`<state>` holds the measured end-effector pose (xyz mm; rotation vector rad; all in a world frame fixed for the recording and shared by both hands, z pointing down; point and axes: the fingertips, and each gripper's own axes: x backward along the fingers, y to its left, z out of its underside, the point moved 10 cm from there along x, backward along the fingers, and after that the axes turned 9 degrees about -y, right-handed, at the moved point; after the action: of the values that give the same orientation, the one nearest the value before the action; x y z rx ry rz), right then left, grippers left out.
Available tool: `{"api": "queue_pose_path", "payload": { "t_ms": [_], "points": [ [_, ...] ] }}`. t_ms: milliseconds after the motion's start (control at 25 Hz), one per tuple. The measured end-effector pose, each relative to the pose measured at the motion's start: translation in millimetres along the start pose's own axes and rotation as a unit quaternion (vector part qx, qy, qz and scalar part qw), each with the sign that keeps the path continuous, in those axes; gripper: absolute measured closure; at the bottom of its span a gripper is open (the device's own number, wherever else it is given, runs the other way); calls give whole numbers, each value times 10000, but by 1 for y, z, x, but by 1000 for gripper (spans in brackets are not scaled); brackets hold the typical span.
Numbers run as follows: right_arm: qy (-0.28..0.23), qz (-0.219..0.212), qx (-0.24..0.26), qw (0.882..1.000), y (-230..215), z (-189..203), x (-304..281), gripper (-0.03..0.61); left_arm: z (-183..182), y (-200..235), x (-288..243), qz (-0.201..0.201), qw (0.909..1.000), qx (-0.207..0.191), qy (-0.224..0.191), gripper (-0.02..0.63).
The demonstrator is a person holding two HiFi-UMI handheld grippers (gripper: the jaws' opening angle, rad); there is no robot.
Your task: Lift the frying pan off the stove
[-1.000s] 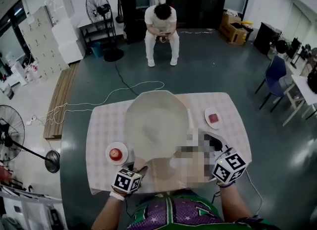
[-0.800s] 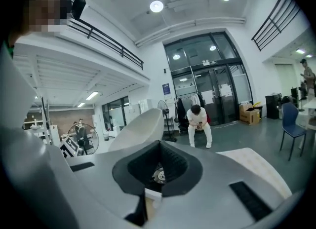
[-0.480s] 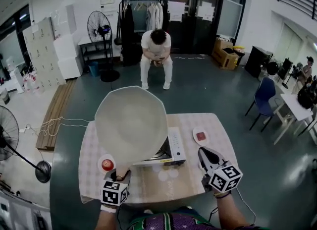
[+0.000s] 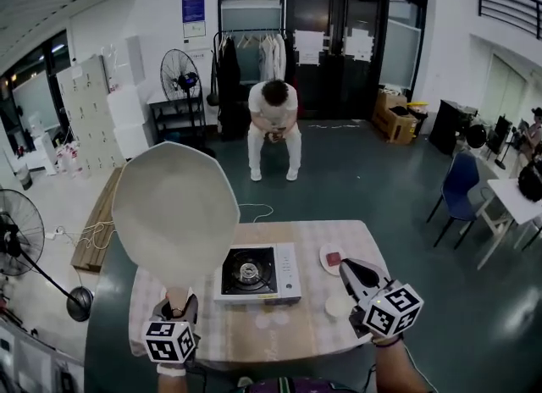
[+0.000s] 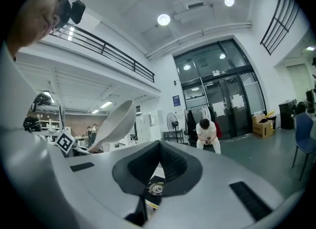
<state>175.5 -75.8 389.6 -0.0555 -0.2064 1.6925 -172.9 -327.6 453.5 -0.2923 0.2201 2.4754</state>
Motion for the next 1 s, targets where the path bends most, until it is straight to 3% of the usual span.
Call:
{"api": "queue_pose_path", "payload": {
  "t_ms": [200,360,560,1000],
  "points": [
    [-201,189,272,9992,-15,-14,18,571,-32,-18,7,-202,9990,-137,-362,472],
    [-447,424,106,9980,-28,-13,29,571,-47,-32,11,-356,9963,-475,-629,472],
    [-517,406,247,9975,-28,-27,25,571,-65,-48,11,-305,9946,-487,-868,472],
    [-570,439,352,9968,-19,-23,20,572,-65,-50,15,-314,9922,-486,-1105,472]
  ]
}}
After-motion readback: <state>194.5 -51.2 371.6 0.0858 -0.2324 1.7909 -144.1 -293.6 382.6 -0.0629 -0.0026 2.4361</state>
